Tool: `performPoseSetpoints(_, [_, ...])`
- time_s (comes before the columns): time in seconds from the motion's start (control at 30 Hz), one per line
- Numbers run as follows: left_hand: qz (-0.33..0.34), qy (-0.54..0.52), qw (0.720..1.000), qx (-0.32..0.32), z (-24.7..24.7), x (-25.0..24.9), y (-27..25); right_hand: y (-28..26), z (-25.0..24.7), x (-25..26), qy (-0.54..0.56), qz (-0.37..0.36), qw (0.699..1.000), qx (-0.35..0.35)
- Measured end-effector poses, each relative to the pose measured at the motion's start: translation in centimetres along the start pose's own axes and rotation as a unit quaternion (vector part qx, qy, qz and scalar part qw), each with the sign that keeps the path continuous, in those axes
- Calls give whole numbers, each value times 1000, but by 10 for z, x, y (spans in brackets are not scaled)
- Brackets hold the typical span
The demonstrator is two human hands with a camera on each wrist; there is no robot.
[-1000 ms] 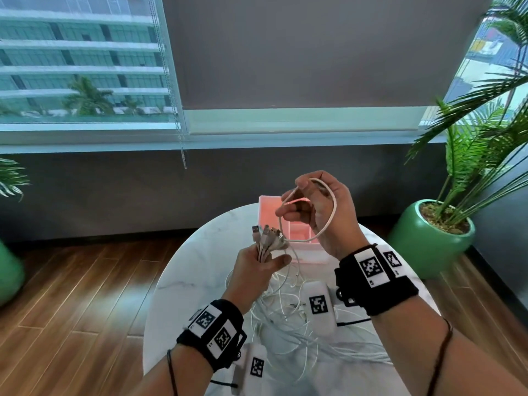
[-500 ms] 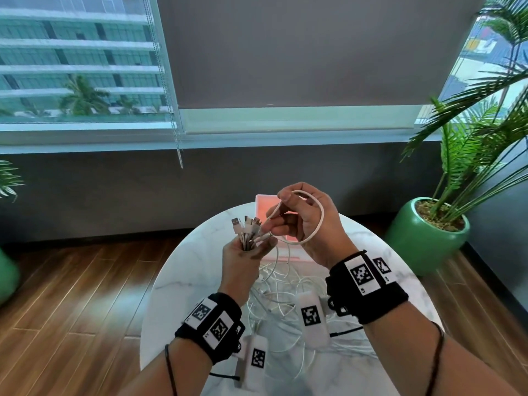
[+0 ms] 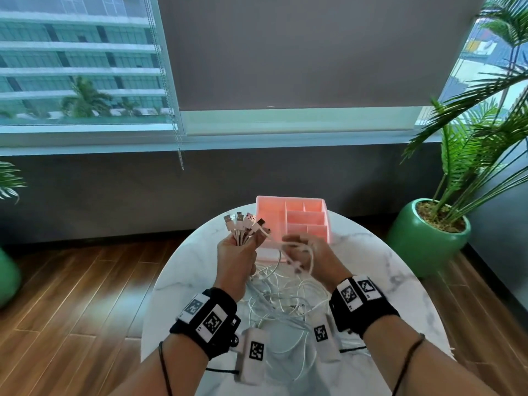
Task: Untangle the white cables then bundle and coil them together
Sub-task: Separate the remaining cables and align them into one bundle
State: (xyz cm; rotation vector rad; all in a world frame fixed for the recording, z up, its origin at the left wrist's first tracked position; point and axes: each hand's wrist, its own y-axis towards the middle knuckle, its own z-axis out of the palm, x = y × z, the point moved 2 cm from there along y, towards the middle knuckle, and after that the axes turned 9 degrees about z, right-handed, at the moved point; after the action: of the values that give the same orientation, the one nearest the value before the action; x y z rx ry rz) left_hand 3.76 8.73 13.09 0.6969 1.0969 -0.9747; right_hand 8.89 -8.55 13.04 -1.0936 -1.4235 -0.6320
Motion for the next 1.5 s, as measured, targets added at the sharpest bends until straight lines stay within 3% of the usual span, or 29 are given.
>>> performPoseSetpoints(0.07, [2, -1, 1000, 4, 1, -3, -1, 3, 6, -33, -44, 65, 996, 37])
performPoseSetpoints(0.17, [3, 2, 1000, -1, 2, -9, -1, 0, 21, -65, -126, 109, 982, 86])
performPoseSetpoints(0.23, [6, -3, 1000, 0, 1, -12, 0, -3, 26, -77, -162, 116, 977, 74])
performPoseSetpoints(0.33, [6, 2, 1000, -8, -5, -13, 2, -5, 22, -78, -107, 119, 987, 26])
performPoseSetpoints(0.43, [-4, 6, 1000, -13, -13, -8, 2, -4, 8, -49, -9, 98, 994, -42])
performPoseSetpoints(0.5, [-17, 11, 1000, -19, -16, -1, 0, -5, 0, -14, 45, 66, 996, -51])
performPoseSetpoints(0.77, [-15, 15, 998, 54, 7, 9, -12, -27, 10, 110, 223, -45, 972, 65])
performPoseSetpoints(0.97, [-73, -44, 983, 160, 25, -2, -23, -26, 22, 122, 300, -51, 949, 83])
performPoseSetpoints(1.13, [-84, -51, 975, 198, 12, 0, -24, -12, 2, 111, 339, -64, 939, -2])
performPoseSetpoints(1.33, [-85, -71, 972, 206, -1, -1, -22, 2, -17, 88, 309, -55, 946, -79])
performPoseSetpoints(1.43, [-73, -76, 983, 153, -3, -4, -15, 8, -16, 59, 249, -31, 963, -95])
performPoseSetpoints(1.5, [-68, -87, 987, 114, -5, -8, -9, 6, -8, 26, 133, 7, 989, -57])
